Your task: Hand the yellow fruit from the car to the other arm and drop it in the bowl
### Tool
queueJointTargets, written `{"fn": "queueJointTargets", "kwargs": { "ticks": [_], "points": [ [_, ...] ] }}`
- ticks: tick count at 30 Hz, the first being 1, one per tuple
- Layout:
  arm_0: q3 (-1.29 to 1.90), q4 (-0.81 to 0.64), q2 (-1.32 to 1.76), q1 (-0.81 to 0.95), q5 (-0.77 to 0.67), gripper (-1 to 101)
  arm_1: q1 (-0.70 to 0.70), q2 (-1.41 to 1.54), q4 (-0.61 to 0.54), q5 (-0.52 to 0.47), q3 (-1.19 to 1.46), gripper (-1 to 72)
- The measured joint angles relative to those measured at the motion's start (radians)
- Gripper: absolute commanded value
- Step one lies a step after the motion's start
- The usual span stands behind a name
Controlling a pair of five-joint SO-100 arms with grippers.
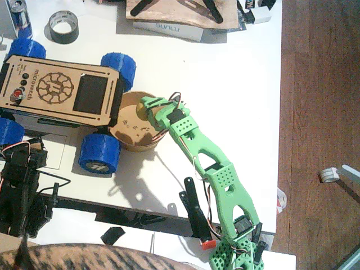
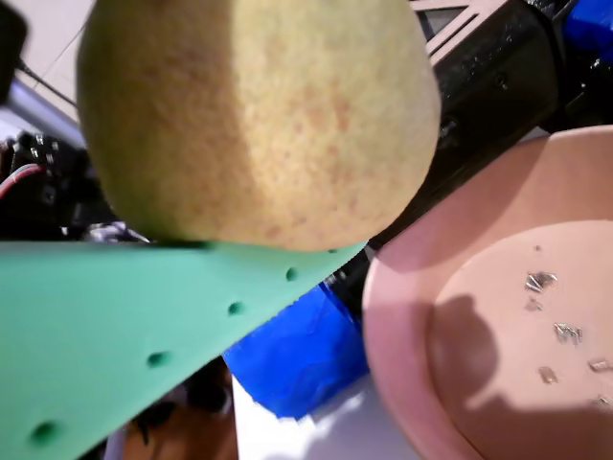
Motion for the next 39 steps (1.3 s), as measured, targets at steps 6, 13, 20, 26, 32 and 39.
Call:
{"fn": "queueJointTargets", "kwargs": {
  "ticks": [6,13,20,26,32,39],
  "points": [
    [0.0,0.0,0.0,0.0,0.0,2,-0.002,0.0,0.026,0.025,0.0,24.6],
    [0.0,0.0,0.0,0.0,0.0,0,-0.012,0.002,0.074,0.051,-0.009,27.9],
    [0.002,0.034,0.012,0.0,0.005,0,-0.018,0.002,0.081,0.051,-0.011,27.3],
    [0.002,0.035,0.012,0.0,0.005,0,-0.02,0.002,0.11,0.051,-0.011,15.9],
    [0.002,0.035,0.012,0.0,0.005,0,-0.025,0.037,0.193,0.091,-0.008,3.3],
    [0.002,0.035,0.012,0.0,0.005,0,-0.026,0.245,0.313,0.193,0.141,1.9]
  ]
}}
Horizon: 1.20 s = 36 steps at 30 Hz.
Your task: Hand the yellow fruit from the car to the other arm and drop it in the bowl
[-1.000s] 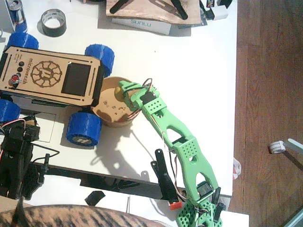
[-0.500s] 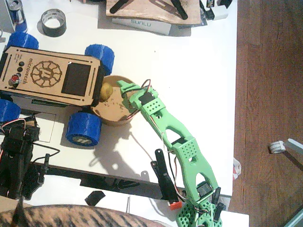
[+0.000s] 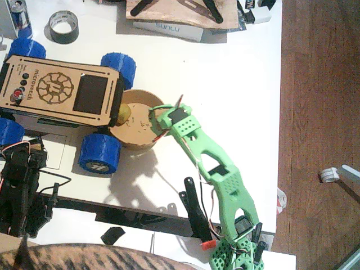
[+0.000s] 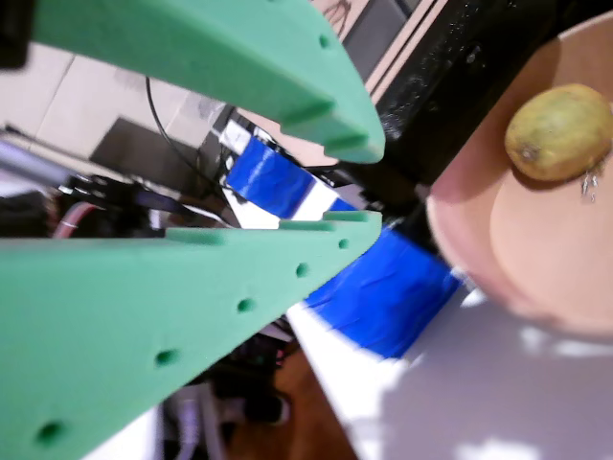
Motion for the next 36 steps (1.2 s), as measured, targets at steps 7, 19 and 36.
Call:
{"fn": "queueJointTargets", "kwargs": {
  "ticks": [7,19,36],
  "points": [
    [0.0,0.0,0.0,0.0,0.0,0,0.011,0.387,0.029,0.035,0.31,0.0],
    [0.002,0.0,0.0,0.0,0.0,0,0.118,1.135,0.003,0.026,0.865,-0.1],
    [0.002,0.0,0.0,0.0,0.0,0,0.333,1.815,-0.199,-0.109,1.589,-0.1]
  ]
}}
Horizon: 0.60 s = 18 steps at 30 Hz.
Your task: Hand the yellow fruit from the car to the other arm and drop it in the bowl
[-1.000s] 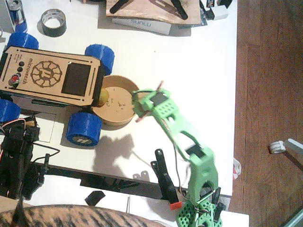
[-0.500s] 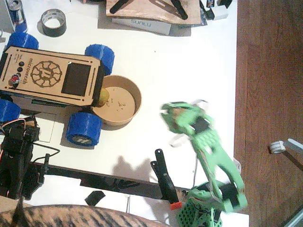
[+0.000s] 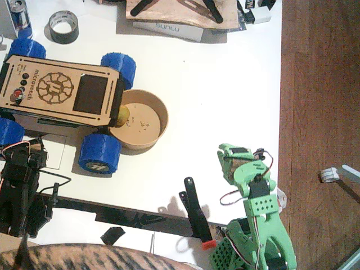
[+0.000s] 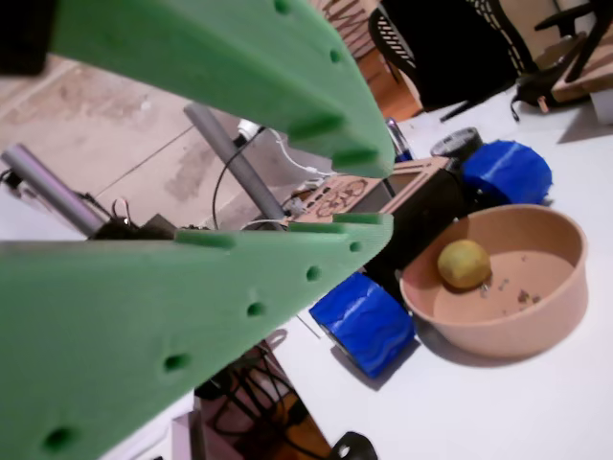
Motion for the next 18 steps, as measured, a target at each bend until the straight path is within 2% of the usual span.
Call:
{"fn": "queueJointTargets", "kwargs": {
  "ticks": [18],
  "points": [
    [0.0,0.0,0.0,0.0,0.0,0,-0.003,0.295,-0.014,-0.074,0.371,-0.1]
  ]
}}
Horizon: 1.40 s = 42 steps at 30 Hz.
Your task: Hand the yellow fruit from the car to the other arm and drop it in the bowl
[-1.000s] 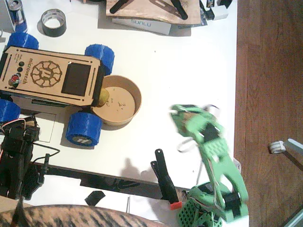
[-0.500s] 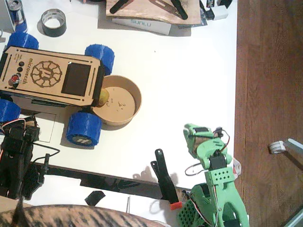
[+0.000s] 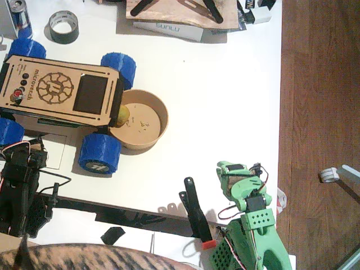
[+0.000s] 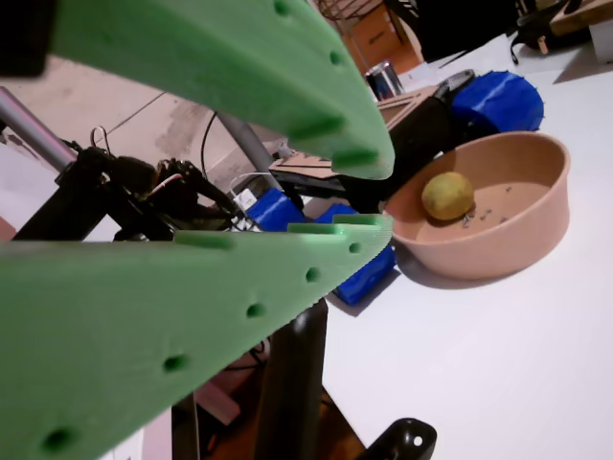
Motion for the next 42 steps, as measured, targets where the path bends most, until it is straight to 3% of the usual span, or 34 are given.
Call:
{"fn": "queueJointTargets", "kwargs": {
  "ticks": [10,42],
  "points": [
    [0.0,0.0,0.0,0.0,0.0,0,-0.003,0.178,0.021,0.0,0.13,-0.1],
    [0.0,0.0,0.0,0.0,0.0,0,-0.021,0.181,0.048,-0.043,0.202,0.0]
  ]
}}
